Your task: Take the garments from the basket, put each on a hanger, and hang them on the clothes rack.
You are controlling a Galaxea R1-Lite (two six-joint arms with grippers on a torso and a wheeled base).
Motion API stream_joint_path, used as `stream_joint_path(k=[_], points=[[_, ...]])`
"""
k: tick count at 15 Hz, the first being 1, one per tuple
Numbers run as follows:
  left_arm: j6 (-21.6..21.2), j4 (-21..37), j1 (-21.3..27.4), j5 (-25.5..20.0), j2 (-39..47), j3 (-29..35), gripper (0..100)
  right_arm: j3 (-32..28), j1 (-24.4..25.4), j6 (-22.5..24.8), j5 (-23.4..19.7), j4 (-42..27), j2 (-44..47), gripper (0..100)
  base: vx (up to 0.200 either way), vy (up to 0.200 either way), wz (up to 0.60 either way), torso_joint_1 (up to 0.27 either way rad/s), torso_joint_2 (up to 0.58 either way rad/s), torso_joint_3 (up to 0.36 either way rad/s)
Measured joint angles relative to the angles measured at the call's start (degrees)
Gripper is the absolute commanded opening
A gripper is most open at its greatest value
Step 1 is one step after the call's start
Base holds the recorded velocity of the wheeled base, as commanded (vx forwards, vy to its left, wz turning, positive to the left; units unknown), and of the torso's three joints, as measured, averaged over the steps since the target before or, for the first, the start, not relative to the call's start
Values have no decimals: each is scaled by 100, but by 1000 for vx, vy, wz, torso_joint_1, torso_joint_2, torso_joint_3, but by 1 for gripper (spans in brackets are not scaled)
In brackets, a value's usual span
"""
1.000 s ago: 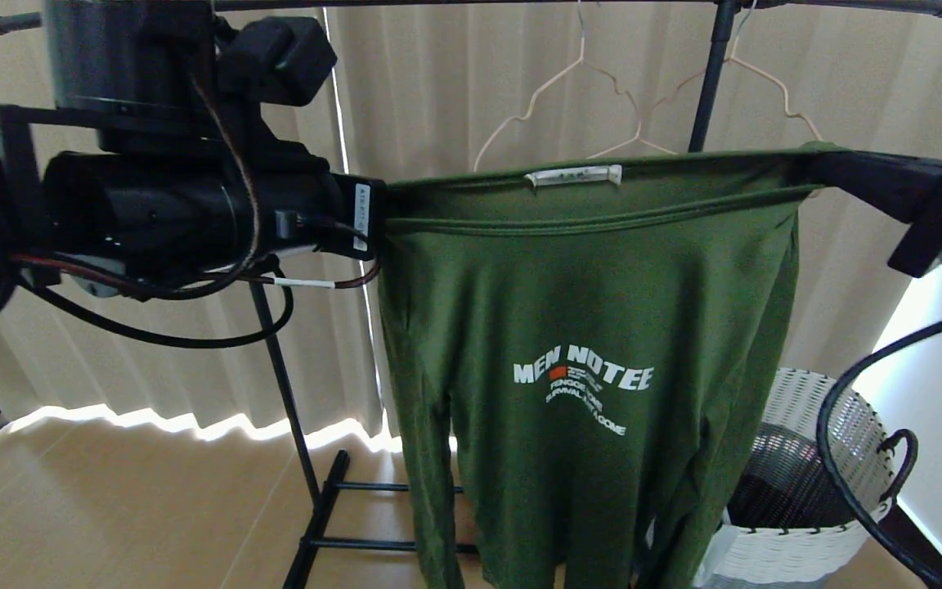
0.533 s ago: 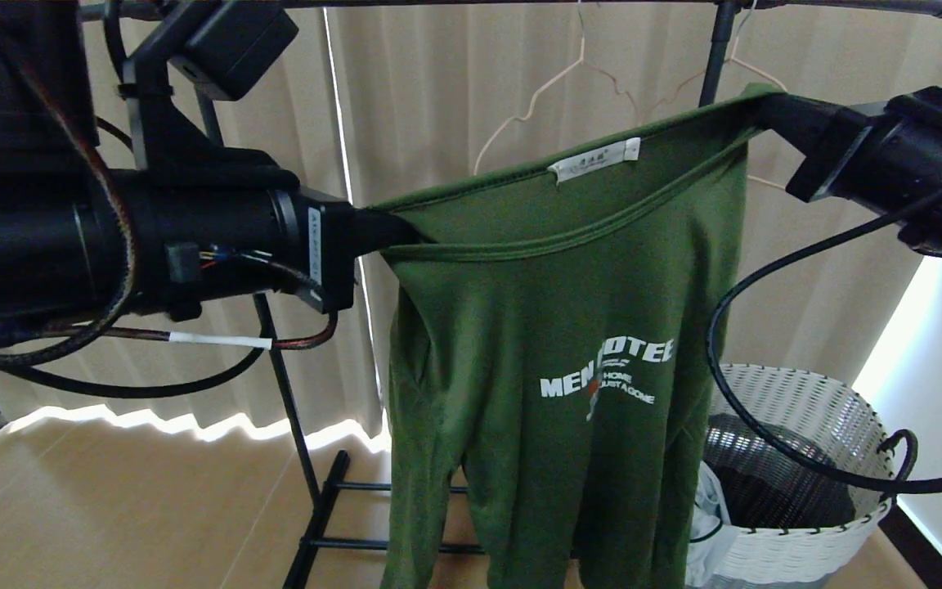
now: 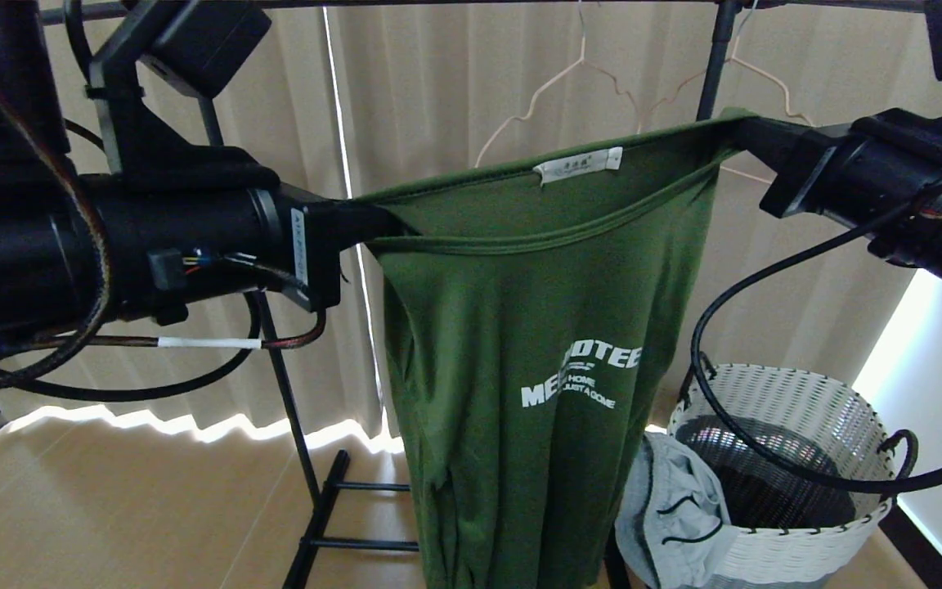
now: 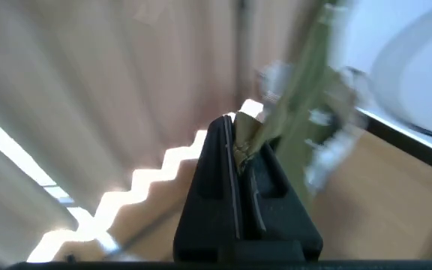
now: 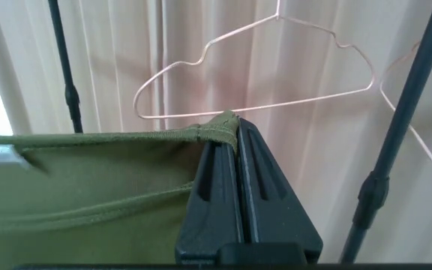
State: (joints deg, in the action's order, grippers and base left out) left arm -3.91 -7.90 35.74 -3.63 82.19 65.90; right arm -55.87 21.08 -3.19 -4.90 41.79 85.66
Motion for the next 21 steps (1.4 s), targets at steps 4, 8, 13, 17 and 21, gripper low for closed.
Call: stream_joint_path(k=[4, 8, 13, 17, 21], points=[[-98, -780, 6, 1061, 496, 323, 0, 130, 0, 2, -2, -859, -667, 0, 0, 0, 0, 0, 0, 0], [-88, -1360, 17, 1276, 981, 711, 0, 797, 0, 2, -67, -1245, -1323, 0, 0, 0, 0, 0, 0, 0], [-108, -1303, 113, 1348, 987, 282, 0, 935, 0, 5, -65, -1174, -1526, 0, 0, 0, 0, 0, 0, 0], [-134, -1295, 119, 1359, 877, 138, 0, 937, 0, 5, -65, -1182, -1537, 0, 0, 0, 0, 0, 0, 0], [-244, -1292, 89, 1381, 850, 85, 0, 907, 0, 5, -54, -1185, -1526, 0, 0, 0, 0, 0, 0, 0]])
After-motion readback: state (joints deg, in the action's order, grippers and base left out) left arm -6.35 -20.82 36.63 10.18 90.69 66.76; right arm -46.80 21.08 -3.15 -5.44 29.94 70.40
